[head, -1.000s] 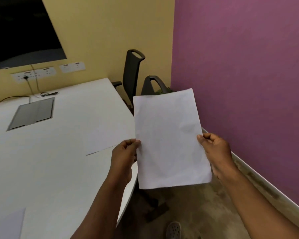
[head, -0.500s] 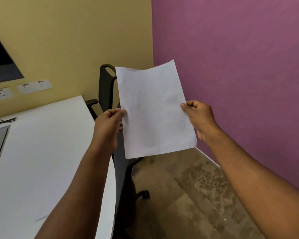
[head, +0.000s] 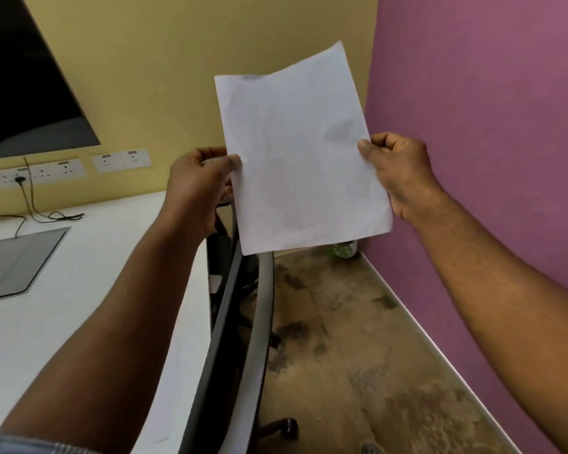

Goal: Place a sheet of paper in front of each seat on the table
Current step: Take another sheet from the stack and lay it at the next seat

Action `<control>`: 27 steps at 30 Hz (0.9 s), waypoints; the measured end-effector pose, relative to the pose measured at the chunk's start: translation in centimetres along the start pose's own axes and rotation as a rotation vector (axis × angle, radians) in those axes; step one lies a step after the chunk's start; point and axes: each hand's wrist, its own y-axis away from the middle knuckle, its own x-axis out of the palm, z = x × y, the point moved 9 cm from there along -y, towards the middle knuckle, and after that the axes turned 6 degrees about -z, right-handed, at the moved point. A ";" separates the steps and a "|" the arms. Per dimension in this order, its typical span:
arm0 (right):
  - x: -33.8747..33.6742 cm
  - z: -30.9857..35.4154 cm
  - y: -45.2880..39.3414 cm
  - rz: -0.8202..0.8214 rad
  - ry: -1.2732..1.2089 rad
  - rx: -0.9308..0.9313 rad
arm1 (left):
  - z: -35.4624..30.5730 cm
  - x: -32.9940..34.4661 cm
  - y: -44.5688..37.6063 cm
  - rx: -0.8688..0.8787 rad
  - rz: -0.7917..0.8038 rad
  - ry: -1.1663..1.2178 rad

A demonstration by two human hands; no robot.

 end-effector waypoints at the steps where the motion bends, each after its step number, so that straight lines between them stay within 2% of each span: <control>1: 0.7 -0.1 -1.7 0.013 -0.011 -0.011 | -0.3 0.5 -1.0 0.016 -0.005 -0.012; 6: 5.9 0.2 -13.8 0.179 -0.025 -0.055 | -0.9 3.9 -8.6 0.059 -0.154 -0.066; 12: 14.7 0.8 -23.2 0.373 -0.004 -0.125 | -1.0 3.5 -14.9 0.071 -0.355 -0.149; 19: 27.6 0.5 -29.2 0.550 -0.007 -0.205 | 0.0 -1.2 -21.4 0.119 -0.566 -0.161; 27: 48.1 -1.9 -31.8 0.811 -0.019 -0.197 | 2.3 -10.1 -29.2 0.151 -0.804 -0.144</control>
